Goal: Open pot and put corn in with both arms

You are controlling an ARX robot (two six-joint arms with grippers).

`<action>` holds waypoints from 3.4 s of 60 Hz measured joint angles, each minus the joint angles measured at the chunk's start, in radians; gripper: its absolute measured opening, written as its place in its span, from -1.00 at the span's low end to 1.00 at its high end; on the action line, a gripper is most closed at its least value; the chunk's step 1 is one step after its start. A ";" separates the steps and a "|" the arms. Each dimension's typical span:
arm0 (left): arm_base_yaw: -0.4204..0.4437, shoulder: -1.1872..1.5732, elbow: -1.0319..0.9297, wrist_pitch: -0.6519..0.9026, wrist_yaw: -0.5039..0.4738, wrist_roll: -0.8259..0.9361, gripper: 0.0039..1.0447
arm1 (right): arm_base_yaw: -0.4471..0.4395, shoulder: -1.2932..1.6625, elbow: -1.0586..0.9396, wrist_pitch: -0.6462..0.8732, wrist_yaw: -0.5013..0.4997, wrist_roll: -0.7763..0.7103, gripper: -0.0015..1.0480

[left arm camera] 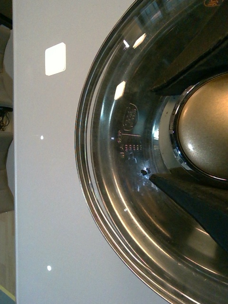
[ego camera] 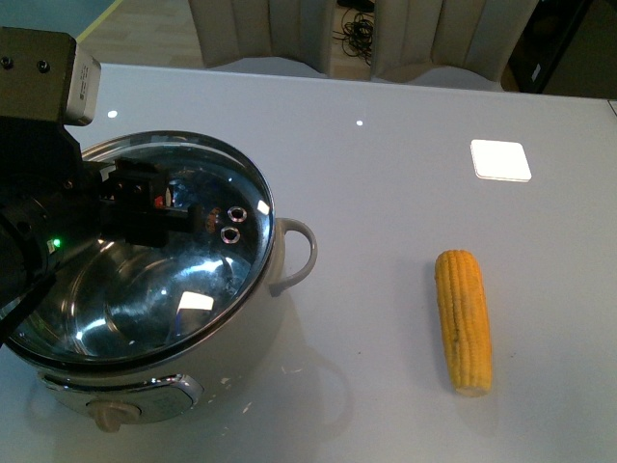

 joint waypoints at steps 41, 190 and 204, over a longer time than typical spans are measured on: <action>0.029 -0.067 0.002 -0.082 0.000 0.045 -0.18 | 0.000 0.000 0.000 0.000 0.000 0.000 0.83; 0.818 0.644 0.386 0.288 0.321 0.122 -0.19 | 0.000 0.000 0.000 0.000 0.000 0.000 0.83; 0.818 0.662 0.396 0.317 0.309 0.124 -0.19 | 0.000 0.000 0.000 0.000 0.000 0.000 0.83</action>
